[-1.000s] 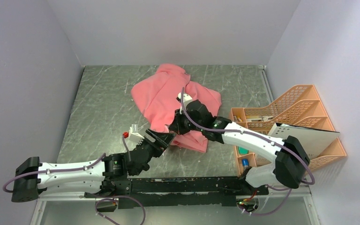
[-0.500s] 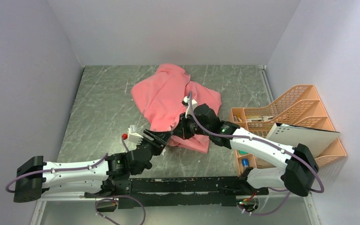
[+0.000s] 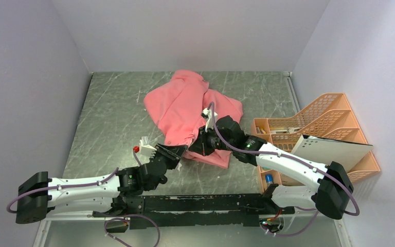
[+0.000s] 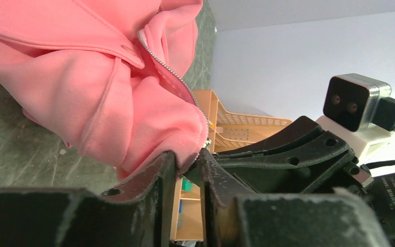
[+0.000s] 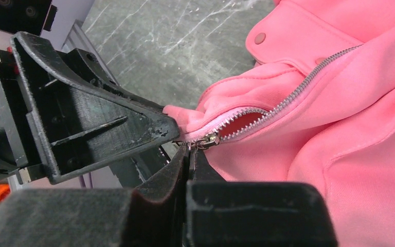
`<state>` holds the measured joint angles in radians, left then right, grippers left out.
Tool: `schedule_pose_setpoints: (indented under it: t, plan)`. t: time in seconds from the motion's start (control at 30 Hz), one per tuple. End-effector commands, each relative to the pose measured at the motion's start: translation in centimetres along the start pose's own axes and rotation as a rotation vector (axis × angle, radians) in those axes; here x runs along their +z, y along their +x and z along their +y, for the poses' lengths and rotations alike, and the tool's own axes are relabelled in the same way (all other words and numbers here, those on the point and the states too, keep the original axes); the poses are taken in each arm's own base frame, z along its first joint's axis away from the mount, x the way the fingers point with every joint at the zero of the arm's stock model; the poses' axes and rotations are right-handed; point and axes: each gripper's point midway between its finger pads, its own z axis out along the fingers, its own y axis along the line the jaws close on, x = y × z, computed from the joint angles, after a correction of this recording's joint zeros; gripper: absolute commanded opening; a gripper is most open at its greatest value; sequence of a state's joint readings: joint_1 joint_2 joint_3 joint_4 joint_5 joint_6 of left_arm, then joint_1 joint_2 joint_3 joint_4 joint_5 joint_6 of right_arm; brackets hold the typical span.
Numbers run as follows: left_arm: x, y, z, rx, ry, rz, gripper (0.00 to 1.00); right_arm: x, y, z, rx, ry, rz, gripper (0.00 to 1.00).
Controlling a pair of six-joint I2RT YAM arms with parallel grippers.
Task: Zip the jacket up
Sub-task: Zip the zipper on the jacket.
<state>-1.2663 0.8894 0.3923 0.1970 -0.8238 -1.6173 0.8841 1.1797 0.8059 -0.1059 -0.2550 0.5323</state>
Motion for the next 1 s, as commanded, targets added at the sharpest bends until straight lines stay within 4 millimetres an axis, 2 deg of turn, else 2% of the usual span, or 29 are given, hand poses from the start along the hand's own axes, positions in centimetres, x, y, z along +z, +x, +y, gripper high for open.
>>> schedule_pose_setpoints:
  t: [0.0,0.2,0.4,0.57,0.67,0.97]
  plan:
    - [0.3,-0.2,-0.5,-0.018,0.006,-0.012,0.23,-0.6,-1.0,1.7,-0.016,-0.072,-0.033,0.00]
    - [0.5,-0.2,-0.3,0.012,-0.010,-0.014,0.05,-0.9,-1.1,1.6,-0.023,-0.063,-0.038,0.00]
    - [0.0,-0.3,-0.1,0.220,-0.054,0.018,0.05,-0.7,-1.2,-0.6,-0.064,0.058,-0.027,0.00]
    - [-0.9,-1.3,0.2,0.408,-0.088,0.034,0.05,-0.1,-2.2,-2.2,-0.135,0.162,0.006,0.00]
    - [-1.7,-1.7,0.2,0.494,-0.089,0.058,0.05,0.0,-3.2,-2.7,-0.174,0.208,0.010,0.00]
    - [-4.0,-3.7,2.6,0.653,-0.264,0.110,0.05,0.7,-5.7,-3.1,-0.231,0.274,-0.002,0.00]
